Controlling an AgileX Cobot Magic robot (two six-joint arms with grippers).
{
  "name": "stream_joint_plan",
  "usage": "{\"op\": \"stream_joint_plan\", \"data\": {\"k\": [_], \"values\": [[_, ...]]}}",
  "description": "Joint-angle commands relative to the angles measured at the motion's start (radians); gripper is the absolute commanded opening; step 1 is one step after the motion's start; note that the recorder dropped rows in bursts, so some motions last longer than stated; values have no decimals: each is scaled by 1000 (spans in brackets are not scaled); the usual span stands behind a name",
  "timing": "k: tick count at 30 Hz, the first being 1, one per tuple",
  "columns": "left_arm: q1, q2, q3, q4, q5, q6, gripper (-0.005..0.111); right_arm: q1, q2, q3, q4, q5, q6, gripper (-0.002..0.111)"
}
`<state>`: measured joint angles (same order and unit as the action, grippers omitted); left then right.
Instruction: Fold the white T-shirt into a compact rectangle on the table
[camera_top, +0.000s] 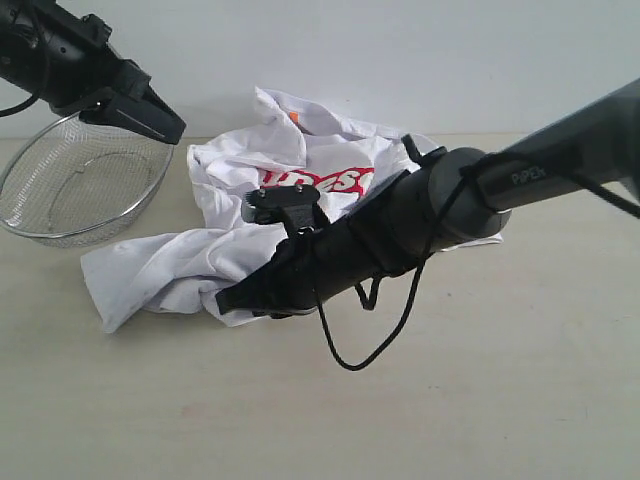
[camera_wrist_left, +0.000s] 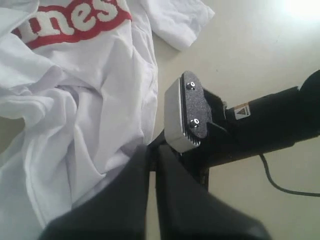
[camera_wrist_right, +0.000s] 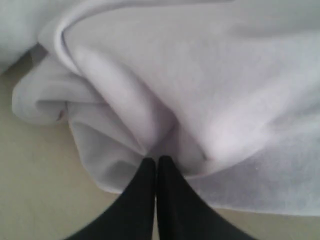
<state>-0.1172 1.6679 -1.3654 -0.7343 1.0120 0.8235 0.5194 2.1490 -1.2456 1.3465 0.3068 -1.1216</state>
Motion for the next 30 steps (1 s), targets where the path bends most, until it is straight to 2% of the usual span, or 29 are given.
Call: {"op": "stream_joint_plan", "data": {"k": [1, 7, 10, 13, 16, 24, 30], "values": [[2, -14, 6, -35, 3, 15, 4, 1, 23, -4, -36, -4, 16, 0], [2, -14, 6, -42, 5, 22, 4, -1, 24, -2, -124, 15, 85, 0], [2, -14, 6, -42, 10, 22, 4, -1, 24, -2, -312, 23, 242, 0], [2, -14, 6, -42, 14, 22, 4, -12, 24, -2, -556, 46, 480, 0], [2, -14, 6, -44, 16, 22, 4, -46, 24, -2, -715, 99, 640, 0], [2, -19, 6, -69, 34, 22, 4, -139, -19, 26, -802, 198, 705, 0], [2, -32, 6, -83, 34, 22, 4, -213, -80, 48, -967, 292, 809, 0]]}}
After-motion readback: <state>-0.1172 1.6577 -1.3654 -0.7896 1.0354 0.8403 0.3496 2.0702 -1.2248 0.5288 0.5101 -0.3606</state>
